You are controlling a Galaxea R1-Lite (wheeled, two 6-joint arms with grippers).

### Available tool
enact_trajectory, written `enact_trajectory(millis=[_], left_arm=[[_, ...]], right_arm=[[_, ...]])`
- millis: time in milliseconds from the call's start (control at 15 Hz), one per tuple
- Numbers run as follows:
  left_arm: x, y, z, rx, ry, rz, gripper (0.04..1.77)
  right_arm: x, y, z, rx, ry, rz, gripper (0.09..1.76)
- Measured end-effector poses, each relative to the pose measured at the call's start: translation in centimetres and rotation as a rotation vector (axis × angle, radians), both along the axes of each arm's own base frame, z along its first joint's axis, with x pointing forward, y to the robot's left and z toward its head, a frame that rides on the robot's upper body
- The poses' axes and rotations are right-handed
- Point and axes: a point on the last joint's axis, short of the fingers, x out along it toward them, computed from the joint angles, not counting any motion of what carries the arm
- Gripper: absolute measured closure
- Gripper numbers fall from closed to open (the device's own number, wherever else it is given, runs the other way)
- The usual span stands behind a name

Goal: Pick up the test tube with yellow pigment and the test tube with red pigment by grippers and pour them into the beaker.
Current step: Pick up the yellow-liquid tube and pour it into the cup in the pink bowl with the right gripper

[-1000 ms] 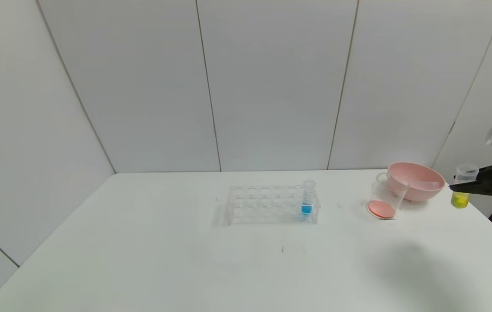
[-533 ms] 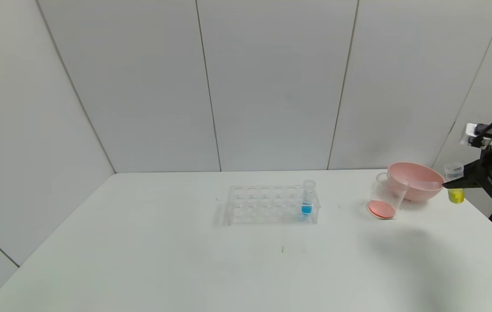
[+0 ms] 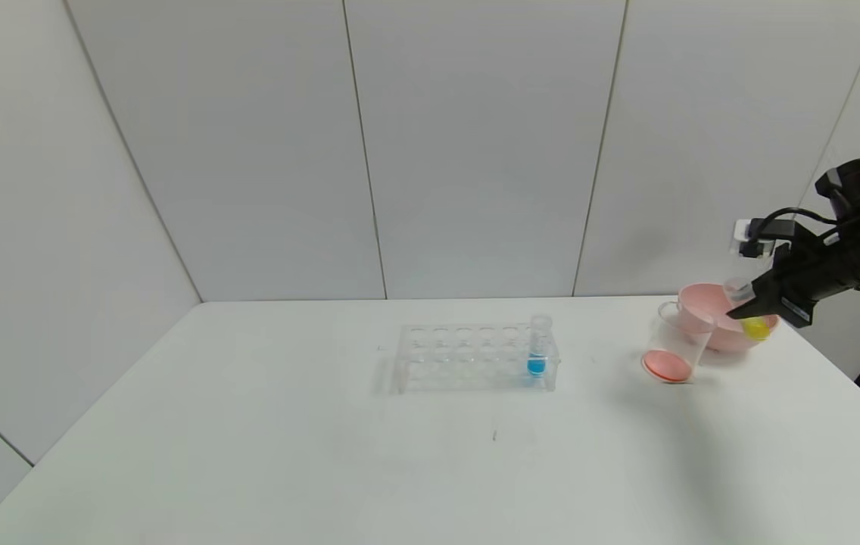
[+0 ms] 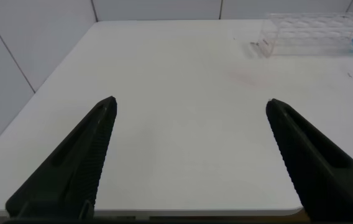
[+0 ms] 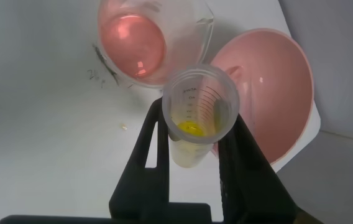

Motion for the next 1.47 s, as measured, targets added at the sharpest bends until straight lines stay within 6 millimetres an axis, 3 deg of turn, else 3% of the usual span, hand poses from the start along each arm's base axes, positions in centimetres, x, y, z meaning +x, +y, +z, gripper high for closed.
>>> enact_trajectory(millis=[667, 1467], left_arm=[[0.0, 0.0, 0.0, 0.0, 0.0, 0.0, 0.09], [0.0, 0.0, 0.0, 0.0, 0.0, 0.0, 0.09]], right_arm=[[0.3, 1.7, 0.3, -0.222, -0.003, -0.005, 1.33], [0.1, 6.1, 1.6, -0.514, -0.018, 0.006, 1.33]])
